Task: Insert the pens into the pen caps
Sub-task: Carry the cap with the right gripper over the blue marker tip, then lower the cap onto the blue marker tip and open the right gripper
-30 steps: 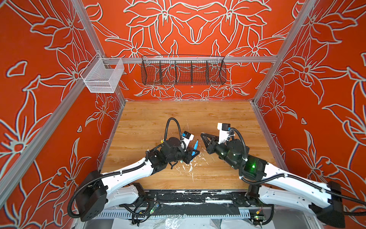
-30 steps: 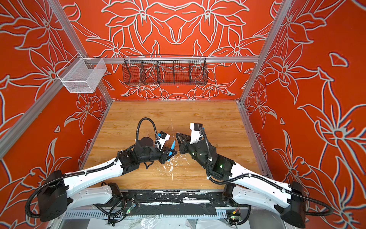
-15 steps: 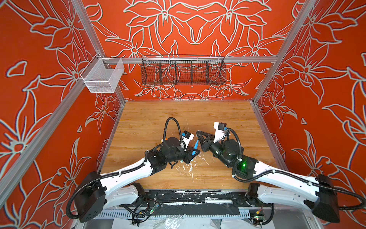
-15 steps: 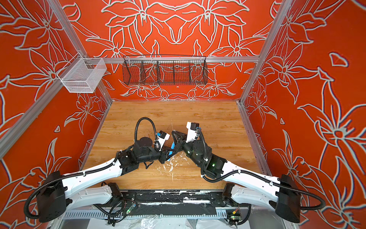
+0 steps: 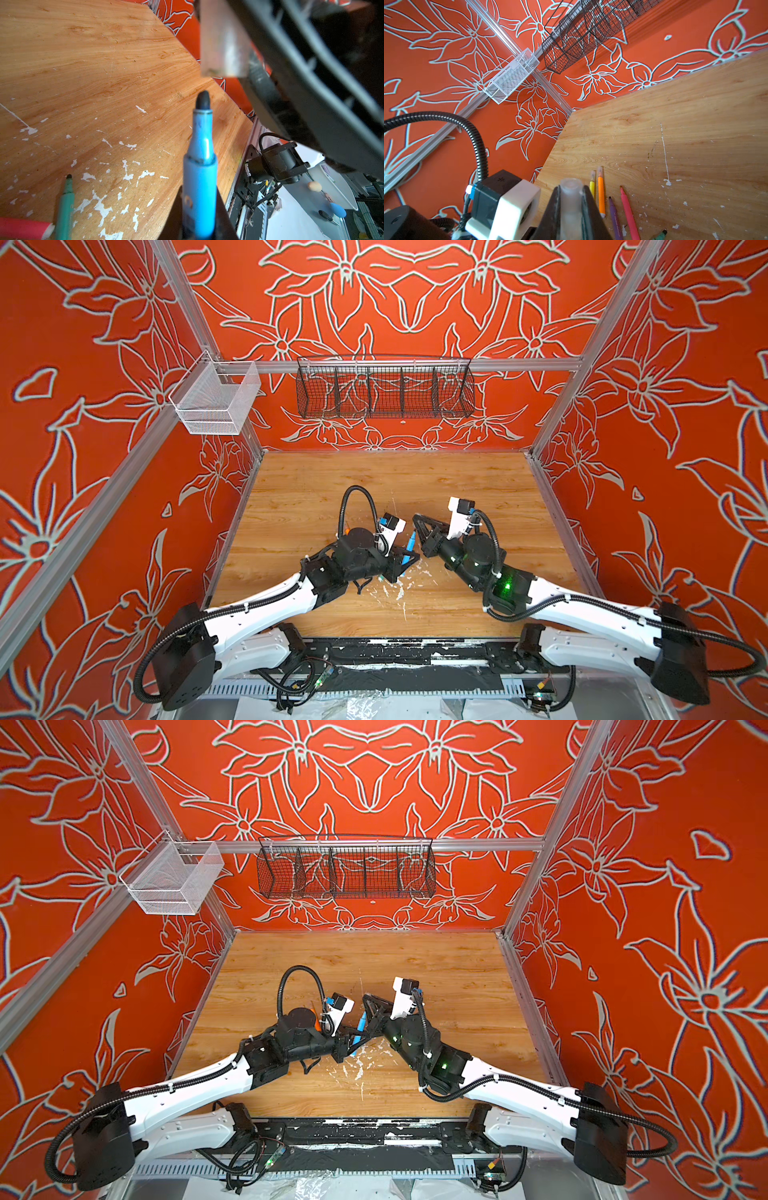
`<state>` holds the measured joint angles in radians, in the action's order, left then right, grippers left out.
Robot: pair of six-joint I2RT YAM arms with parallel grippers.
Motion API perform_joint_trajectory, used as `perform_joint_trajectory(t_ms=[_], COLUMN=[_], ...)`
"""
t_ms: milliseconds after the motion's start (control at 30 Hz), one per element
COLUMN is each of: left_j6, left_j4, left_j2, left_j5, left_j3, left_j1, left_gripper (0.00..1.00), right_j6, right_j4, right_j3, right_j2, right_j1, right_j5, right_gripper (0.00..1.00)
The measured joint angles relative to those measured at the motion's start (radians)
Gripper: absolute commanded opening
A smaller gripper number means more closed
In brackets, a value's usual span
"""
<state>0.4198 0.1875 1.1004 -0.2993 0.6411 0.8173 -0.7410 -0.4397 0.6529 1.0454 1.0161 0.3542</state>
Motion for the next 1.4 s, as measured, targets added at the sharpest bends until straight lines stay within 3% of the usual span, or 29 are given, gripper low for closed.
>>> perform_joint_trajectory(t_ms=[767,933,1300,1400], left_j6=[-0.001,0.000,-0.003,-0.005], left_j4=[-0.035,-0.048,-0.073,-0.075], left_j2=[-0.013,-0.013,-0.014,-0.016], left_j5=[0.038,0.049,0.065,0.067], left_j3=[-0.004,-0.006,-0.011,-0.013], left_j1=[0.002,0.004,0.006,0.008], left_gripper=[0.00,0.00,0.00,0.00], right_j6=[-0.112,-0.122,-0.127,-0.131], right_j4=[0.043,0.167,0.223,0.226], right_j3=[-0.025,0.039,0.074,0.074], right_j2=[0.007,0.042,0.086,0.087], right_j1=[0.011,0.080,0.153,0.161], right_j5=[-0.013,0.068,0.208,0.219], right_gripper=[0.00,0.00,0.00,0.11])
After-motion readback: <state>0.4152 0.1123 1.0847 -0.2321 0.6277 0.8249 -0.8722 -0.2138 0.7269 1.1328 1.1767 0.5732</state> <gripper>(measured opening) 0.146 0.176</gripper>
